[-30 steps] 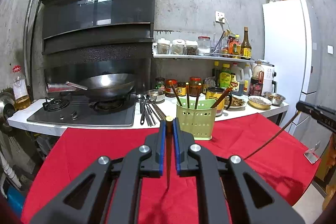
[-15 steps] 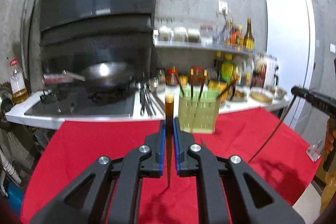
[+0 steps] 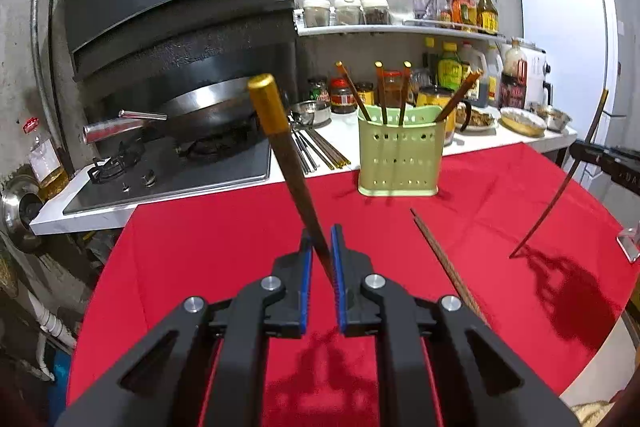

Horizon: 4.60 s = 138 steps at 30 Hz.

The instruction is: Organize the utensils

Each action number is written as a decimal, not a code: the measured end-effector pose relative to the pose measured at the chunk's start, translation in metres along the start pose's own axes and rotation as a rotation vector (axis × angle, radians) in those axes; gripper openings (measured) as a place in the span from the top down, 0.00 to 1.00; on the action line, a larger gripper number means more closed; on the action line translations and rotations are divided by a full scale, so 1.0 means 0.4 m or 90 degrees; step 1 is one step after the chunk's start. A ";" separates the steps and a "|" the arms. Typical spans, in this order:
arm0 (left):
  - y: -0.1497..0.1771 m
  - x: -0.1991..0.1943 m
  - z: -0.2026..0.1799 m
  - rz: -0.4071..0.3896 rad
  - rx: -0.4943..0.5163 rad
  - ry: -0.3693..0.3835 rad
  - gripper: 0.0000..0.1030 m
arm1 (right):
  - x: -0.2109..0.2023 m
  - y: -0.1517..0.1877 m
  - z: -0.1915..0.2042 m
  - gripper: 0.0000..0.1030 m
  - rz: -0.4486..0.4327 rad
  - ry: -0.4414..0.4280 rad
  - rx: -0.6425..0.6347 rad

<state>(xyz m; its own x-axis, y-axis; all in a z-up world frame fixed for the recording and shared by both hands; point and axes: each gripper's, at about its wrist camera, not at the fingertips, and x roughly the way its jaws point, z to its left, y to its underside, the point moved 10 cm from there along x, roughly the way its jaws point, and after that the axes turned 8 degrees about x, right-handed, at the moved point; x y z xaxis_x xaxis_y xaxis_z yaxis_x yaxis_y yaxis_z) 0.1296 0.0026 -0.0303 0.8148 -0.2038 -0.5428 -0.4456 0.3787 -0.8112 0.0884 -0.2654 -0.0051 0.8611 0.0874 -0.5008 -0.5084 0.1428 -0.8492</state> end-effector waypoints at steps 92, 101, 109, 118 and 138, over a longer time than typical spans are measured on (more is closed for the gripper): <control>0.185 0.151 -0.129 0.115 -0.060 0.060 0.56 | 0.115 0.294 0.057 0.57 0.128 -0.039 0.009; 0.224 0.163 -0.107 0.143 -0.070 0.055 0.56 | 0.158 0.342 0.177 0.76 0.187 -0.082 -0.037; 0.237 0.157 -0.143 0.152 -0.059 0.095 0.56 | 0.192 0.362 0.208 0.85 0.217 -0.081 -0.045; 0.239 0.168 -0.162 0.161 -0.058 0.109 0.56 | 0.217 0.361 0.205 0.85 0.225 -0.043 -0.053; 0.198 0.152 -0.278 0.154 -0.037 0.173 0.56 | 0.197 0.365 0.057 0.93 0.215 0.016 -0.003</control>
<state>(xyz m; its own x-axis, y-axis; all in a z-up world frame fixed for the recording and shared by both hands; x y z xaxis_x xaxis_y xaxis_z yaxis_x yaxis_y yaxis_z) 0.1027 -0.0804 -0.1518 0.5587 -0.3504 -0.7517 -0.6398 0.3946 -0.6595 0.0818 -0.2152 -0.1647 0.6436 0.1051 -0.7582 -0.7653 0.1058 -0.6349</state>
